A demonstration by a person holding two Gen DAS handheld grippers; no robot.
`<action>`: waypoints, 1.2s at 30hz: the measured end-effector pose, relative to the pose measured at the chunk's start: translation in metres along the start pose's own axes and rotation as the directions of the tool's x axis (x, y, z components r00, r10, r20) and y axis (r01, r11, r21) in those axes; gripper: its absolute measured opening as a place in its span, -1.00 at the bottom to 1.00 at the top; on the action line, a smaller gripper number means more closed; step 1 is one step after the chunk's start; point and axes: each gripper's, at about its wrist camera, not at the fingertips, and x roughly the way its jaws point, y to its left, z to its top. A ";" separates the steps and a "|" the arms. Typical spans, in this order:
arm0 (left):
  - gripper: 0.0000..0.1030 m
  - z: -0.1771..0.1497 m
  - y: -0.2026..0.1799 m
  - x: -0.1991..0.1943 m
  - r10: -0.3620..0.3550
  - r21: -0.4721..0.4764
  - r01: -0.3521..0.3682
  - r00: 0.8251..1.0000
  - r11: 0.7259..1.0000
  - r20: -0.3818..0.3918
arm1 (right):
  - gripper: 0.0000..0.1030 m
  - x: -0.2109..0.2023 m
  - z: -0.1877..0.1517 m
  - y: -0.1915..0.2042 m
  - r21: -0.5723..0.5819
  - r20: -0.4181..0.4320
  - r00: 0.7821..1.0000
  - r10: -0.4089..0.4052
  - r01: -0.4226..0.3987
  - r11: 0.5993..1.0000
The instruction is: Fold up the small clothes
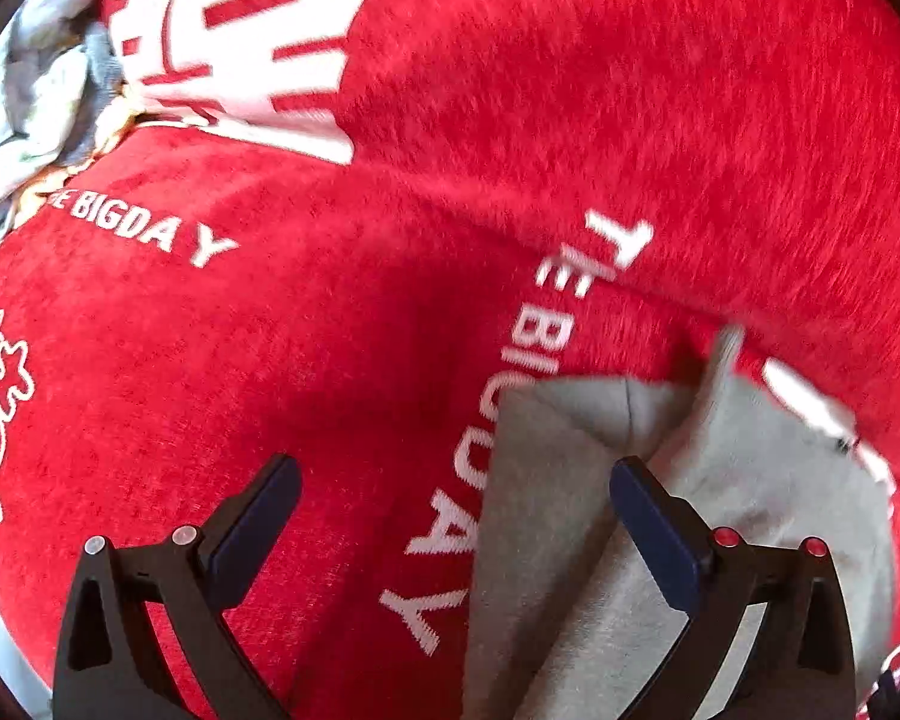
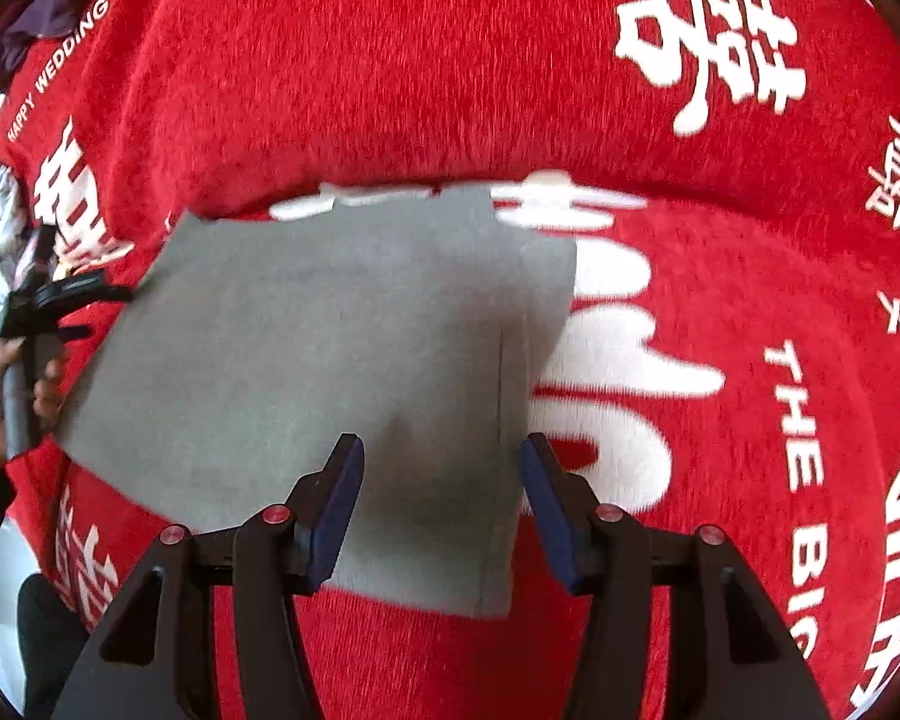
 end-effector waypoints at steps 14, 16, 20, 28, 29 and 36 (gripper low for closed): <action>1.00 -0.014 -0.063 0.038 0.067 0.237 -0.056 0.997 0.970 -0.041 | 0.14 0.117 0.087 0.038 -0.020 -0.127 0.992 -0.002 -0.001 1.000; 1.00 -0.008 -0.047 0.034 0.047 0.194 -0.037 0.998 0.980 -0.051 | 0.13 0.114 0.081 0.015 0.037 -0.103 0.994 0.040 -0.037 0.999; 1.00 -0.008 -0.028 0.002 0.056 0.176 -0.062 0.998 0.982 0.038 | 0.14 0.089 0.074 -0.015 0.141 -0.062 0.998 -0.018 0.026 0.990; 1.00 -0.068 -0.047 -0.070 -0.108 0.240 0.081 0.989 0.967 0.102 | 0.37 0.031 0.043 0.057 -0.051 0.032 0.999 0.018 -0.017 0.999; 1.00 -0.082 -0.056 -0.074 -0.112 0.271 0.080 0.989 0.959 0.102 | 0.39 0.030 0.035 0.073 -0.092 0.028 0.999 0.026 -0.024 0.996; 1.00 -0.147 -0.074 -0.053 0.002 0.420 -0.022 0.999 0.907 0.048 | 0.38 0.057 -0.008 0.092 -0.163 -0.067 0.998 -0.015 0.004 0.987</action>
